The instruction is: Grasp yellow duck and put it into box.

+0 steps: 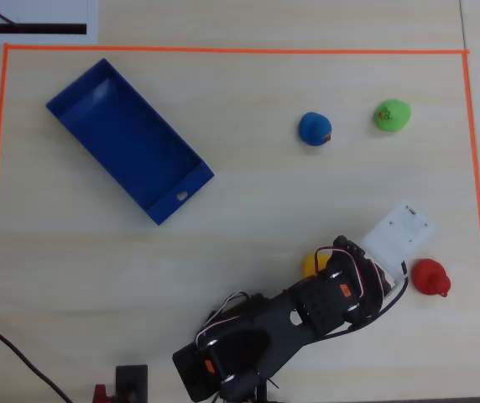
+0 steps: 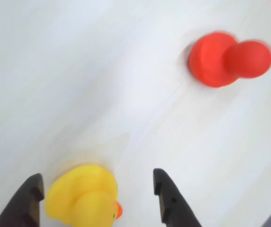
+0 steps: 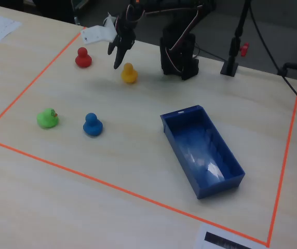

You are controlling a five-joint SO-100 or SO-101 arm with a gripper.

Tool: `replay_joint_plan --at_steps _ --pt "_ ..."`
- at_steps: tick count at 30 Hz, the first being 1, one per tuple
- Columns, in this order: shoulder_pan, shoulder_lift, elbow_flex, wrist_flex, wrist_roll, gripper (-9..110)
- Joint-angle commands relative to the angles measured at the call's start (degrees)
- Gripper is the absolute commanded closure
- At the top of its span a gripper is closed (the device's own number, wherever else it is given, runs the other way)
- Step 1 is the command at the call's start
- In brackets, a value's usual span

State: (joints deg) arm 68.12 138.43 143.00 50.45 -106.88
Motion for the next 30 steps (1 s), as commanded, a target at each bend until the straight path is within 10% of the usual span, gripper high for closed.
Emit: replay_joint_plan --at_steps 1,16,30 --pt "0.9 1.0 4.1 -7.4 -1.8 68" --pt "-2.3 3.3 12.1 -17.3 -0.1 67" --pt "-7.9 6.0 0.4 14.8 9.8 67"
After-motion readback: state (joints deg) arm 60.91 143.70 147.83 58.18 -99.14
